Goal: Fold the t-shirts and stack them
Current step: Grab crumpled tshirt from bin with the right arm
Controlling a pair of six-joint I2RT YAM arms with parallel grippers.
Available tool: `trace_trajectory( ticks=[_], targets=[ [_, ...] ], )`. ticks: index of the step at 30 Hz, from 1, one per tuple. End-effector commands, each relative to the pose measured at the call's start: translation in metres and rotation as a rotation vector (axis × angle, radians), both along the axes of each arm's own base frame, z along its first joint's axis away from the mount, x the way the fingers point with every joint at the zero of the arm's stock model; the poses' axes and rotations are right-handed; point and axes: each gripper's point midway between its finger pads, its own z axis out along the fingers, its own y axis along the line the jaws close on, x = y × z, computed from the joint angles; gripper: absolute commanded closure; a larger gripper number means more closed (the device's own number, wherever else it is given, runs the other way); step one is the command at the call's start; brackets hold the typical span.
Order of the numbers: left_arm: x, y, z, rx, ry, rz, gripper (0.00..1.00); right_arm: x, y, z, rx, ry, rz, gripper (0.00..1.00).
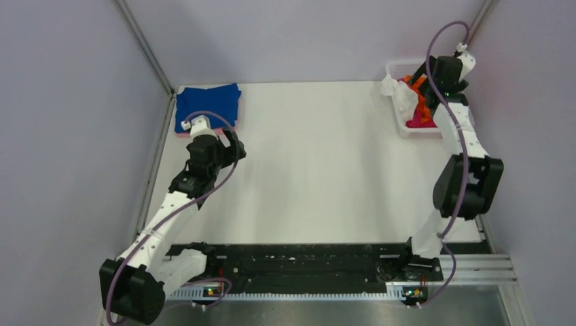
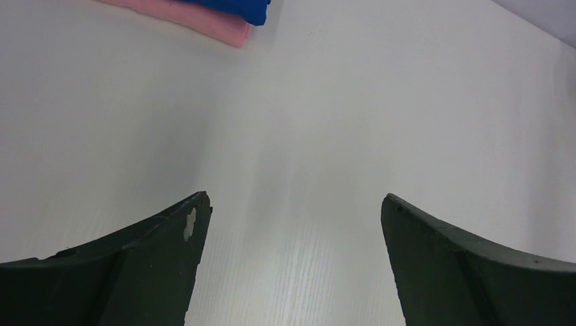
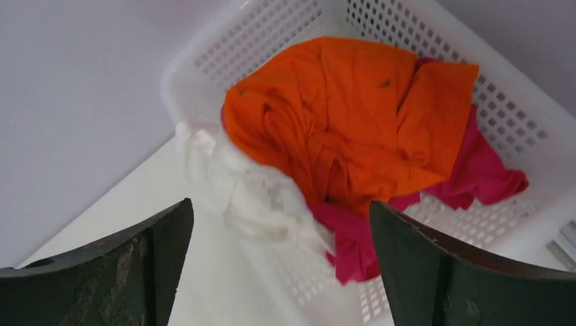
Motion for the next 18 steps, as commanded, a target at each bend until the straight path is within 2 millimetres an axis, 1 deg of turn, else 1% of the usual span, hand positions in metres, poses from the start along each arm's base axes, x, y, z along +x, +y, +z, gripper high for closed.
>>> trace_trajectory(
  ticks=[1, 4, 7, 9, 11, 13, 14, 16, 18],
  targets=[
    [0.019, -0.001, 0.027, -0.007, -0.074, 0.016, 0.01, 0.033, -0.049, -0.027, 0.007, 0.097, -0.078, 0.02],
    [0.025, 0.0, 0.022, 0.003, -0.057, 0.026, 0.01, 0.054, -0.079, -0.047, 0.025, 0.12, -0.132, 0.03],
    [0.029, -0.002, 0.016, 0.009, -0.037, 0.027, 0.01, 0.075, -0.097, -0.07, 0.042, 0.133, -0.148, 0.06],
    [0.032, -0.003, 0.013, 0.011, -0.023, 0.027, 0.01, 0.089, -0.101, -0.092, 0.057, 0.152, -0.131, 0.1],
    [0.033, -0.003, 0.012, 0.011, -0.016, 0.027, 0.01, 0.101, -0.098, -0.108, 0.08, 0.162, -0.093, 0.13],
    [0.033, -0.004, 0.01, 0.01, -0.008, 0.026, 0.01, 0.112, -0.094, -0.12, 0.095, 0.162, -0.057, 0.2],
    [0.033, -0.004, 0.01, 0.01, -0.007, 0.027, 0.01, 0.118, -0.091, -0.122, 0.101, 0.153, -0.033, 0.26],
    [0.032, -0.003, 0.012, 0.01, -0.006, 0.03, 0.01, 0.129, -0.091, -0.109, 0.093, 0.115, -0.013, 0.49],
    [0.03, -0.002, 0.012, 0.012, -0.004, 0.032, 0.01, 0.135, -0.094, -0.078, 0.06, 0.048, 0.0, 0.73]
  ],
)
